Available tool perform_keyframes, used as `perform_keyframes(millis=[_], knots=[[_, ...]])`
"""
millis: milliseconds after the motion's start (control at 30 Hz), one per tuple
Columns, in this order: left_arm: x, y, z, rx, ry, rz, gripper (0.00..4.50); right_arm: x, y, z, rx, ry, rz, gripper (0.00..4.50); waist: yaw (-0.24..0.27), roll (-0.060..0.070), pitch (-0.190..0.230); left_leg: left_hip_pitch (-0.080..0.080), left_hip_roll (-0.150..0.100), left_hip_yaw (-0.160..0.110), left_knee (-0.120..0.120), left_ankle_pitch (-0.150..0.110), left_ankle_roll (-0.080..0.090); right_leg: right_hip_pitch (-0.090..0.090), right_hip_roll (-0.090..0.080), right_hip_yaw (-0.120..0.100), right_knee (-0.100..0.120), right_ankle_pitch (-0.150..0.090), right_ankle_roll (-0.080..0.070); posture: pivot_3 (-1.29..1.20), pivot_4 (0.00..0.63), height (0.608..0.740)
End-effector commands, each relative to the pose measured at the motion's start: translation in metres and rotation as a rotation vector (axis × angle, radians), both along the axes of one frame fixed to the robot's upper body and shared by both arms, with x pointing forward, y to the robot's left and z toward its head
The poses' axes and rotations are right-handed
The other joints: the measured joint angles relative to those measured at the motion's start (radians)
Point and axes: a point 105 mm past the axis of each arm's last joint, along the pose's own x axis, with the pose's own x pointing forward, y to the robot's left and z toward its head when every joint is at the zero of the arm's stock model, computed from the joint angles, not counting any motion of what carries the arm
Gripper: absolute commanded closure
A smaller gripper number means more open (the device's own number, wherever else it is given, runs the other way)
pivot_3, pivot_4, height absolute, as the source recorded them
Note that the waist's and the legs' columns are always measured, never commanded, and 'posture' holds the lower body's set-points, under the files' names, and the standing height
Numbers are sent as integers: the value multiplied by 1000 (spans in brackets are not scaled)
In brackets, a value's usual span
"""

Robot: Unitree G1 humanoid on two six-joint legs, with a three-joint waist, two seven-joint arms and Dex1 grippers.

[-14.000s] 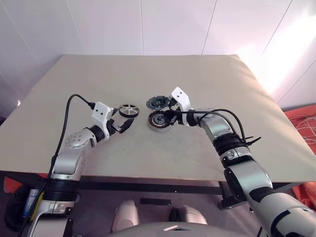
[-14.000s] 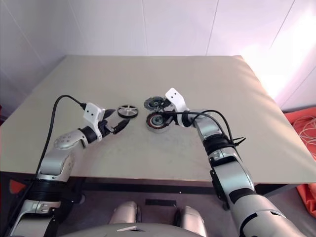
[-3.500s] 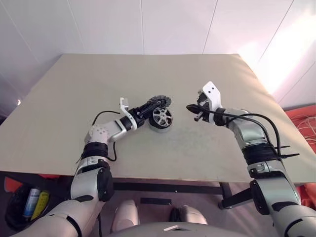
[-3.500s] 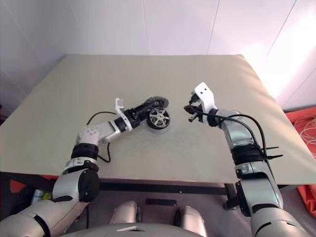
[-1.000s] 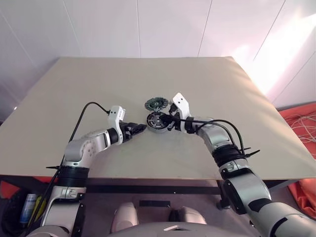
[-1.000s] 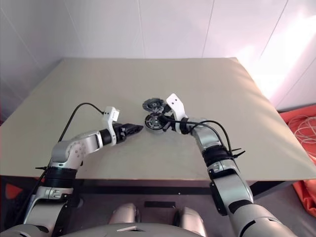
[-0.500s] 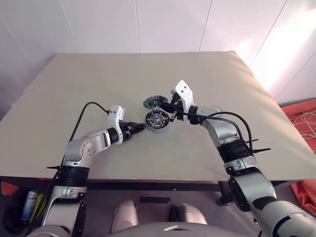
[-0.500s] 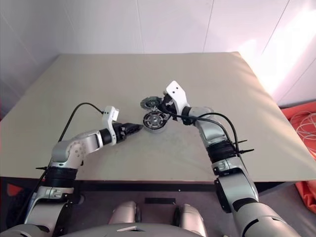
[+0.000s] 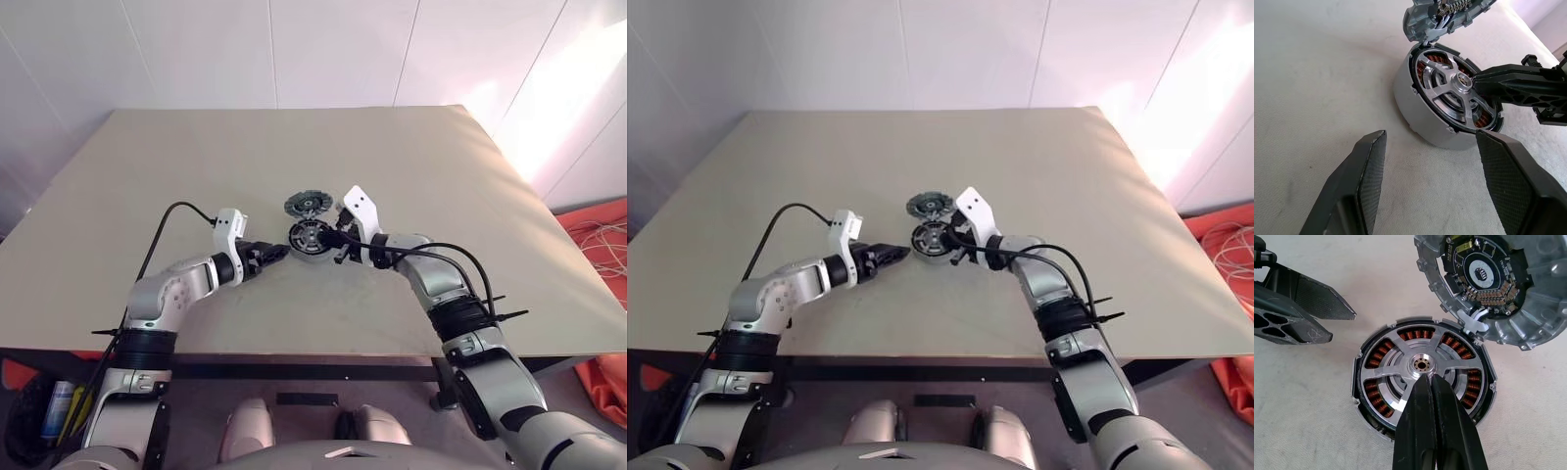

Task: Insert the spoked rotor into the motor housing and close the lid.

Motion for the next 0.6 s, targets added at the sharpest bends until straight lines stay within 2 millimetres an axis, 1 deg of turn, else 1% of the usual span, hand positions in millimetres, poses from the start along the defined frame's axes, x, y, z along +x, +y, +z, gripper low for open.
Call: perform_keyframes(millis=[33, 167, 200, 300, 333, 367, 467, 500, 533, 600], knots=[[5, 2, 14, -5, -58, 4, 1418, 7, 0, 33, 45, -105, 18, 4500, 0, 0, 0, 1, 0, 0, 0, 0, 0, 0, 0, 0, 0, 0, 0, 0, 0, 740], [5, 1, 14, -8, -57, 1, 1418, 9, 1, 70, 101, -230, 48, 4500, 0, 0, 0, 0, 0, 0, 0, 0, 0, 0, 0, 0, 0, 1, -2, 0, 0, 740], [5, 1, 14, -8, -57, 1, 1418, 8, 0, 75, 90, -248, 69, 4500, 0, 0, 0, 0, 0, 0, 0, 0, 0, 0, 0, 0, 0, 1, -2, 0, 0, 740], [5, 2, 14, 6, -65, -6, 1418, -20, -6, 71, -55, -229, 324, 4500, 5, 0, 0, 0, 0, 0, 0, 0, 1, 1, 0, 0, 0, 1, -2, 0, 0, 740], [6, 2, 14, 14, -69, -9, 1418, -23, -11, 69, -108, -232, 368, 4500, 10, 0, 0, 0, 0, 0, 0, -1, 1, 1, 0, 0, -1, 0, 0, 0, 0, 740], [6, 3, 15, 24, -76, -11, 1418, -22, -15, 70, -153, -244, 386, 4500, 11, 0, 0, 1, 0, 0, 0, -1, 2, 2, 0, 0, -1, -2, 3, 0, 0, 740], [11, 4, 21, 81, -129, -18, 1388, -13, -29, 74, -307, -269, 466, 3857, 6, 0, 0, 1, 0, 0, 1, -1, 3, 2, 0, 0, -1, -2, 4, 0, 0, 740], [13, 4, 22, 128, -161, -21, 1388, -7, -31, 76, -357, -297, 477, 3566, 3, 0, 0, 1, 0, 0, 1, 0, 4, 2, 0, 0, -1, -2, 4, 0, 0, 740], [15, 4, 23, 170, -190, -29, 1388, 0, -32, 79, -398, -330, 477, 3181, 1, 0, 0, 1, 0, 0, 1, 0, 3, 2, 0, 0, 0, -2, 4, 0, 0, 740], [16, -2, 27, 238, -254, -67, 1388, 6, -30, 82, -467, -360, 526, 2568, -1, 0, 0, 1, 0, 0, 1, 0, 2, 1, 0, 0, 1, -2, 4, 0, 0, 740]])
